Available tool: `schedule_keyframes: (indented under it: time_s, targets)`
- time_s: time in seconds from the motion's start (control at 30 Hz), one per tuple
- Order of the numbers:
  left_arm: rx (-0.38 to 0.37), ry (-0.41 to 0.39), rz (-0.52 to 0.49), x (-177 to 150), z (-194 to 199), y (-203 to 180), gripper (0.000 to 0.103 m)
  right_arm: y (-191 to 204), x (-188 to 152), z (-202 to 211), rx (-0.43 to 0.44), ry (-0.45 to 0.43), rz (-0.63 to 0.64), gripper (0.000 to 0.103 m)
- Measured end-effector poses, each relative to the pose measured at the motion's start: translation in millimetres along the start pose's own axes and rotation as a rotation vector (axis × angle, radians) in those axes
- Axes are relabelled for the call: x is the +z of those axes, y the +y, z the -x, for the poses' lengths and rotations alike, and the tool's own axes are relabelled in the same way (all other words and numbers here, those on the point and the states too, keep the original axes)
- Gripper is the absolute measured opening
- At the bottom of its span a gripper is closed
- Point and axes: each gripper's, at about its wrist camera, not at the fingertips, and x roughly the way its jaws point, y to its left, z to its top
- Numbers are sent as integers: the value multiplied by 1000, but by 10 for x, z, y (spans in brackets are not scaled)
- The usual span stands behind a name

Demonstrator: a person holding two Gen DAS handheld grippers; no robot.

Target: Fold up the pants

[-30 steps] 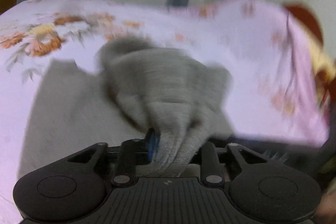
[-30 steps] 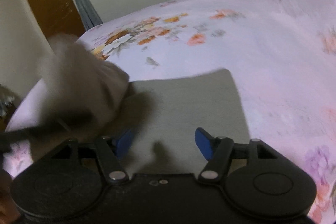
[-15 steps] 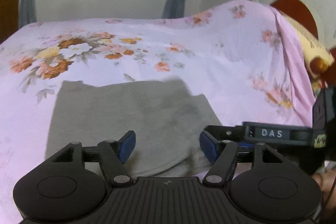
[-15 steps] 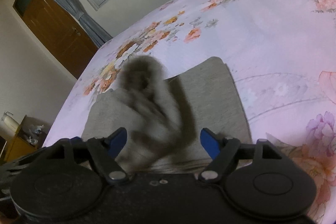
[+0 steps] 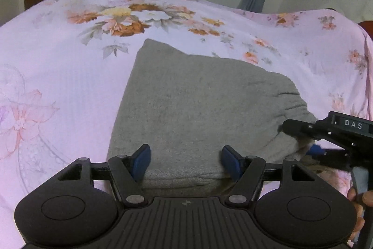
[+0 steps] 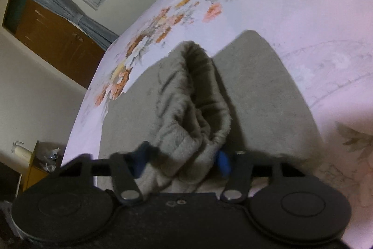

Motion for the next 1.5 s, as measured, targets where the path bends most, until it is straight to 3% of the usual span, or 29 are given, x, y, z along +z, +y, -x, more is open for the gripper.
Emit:
schedule_keyframes:
  time_s: [0.1,0.23,0.4,0.6,0.67,0.9,1.0,1.03,1.1,1.2,1.33,1.5]
  targets:
    - [2,-20,3,31,19,4,68,198,4,124,2,-65,136,43]
    - [-7,-44,24,103,36,0,68,251,123,327,26,-109,197,42]
    - [-27,-41,5,130,-36,-138,68,-53,233,499,-27,-128,150,43]
    - [2,11,-54,49,-232,-304,70,-419,98,333,-72,-36,82,48]
    - [-14,10,-53,42,-193,-337,75,-423,67,371,-84,-49,92,47]
    - [-50,6,-38,71,-149,-424,75,-233,153,507,-136,-147,140,44]
    - [-36,20,-69,35,-210,-478,75,-392,133,389,-197,-79,125,53]
    - [-29,21,-81,27,-220,-492,75,-432,127,348,-207,-55,108,60]
    - [-29,23,-82,35,-218,-499,76,-409,113,449,-211,-97,120,69]
    - [-27,32,-73,61,-223,-496,76,-272,148,619,-253,-161,190,69]
    - [-20,35,-71,65,-227,-508,77,-7,223,688,-235,-208,293,59]
    - [-14,39,-77,68,-230,-523,77,351,179,449,-203,-165,440,50]
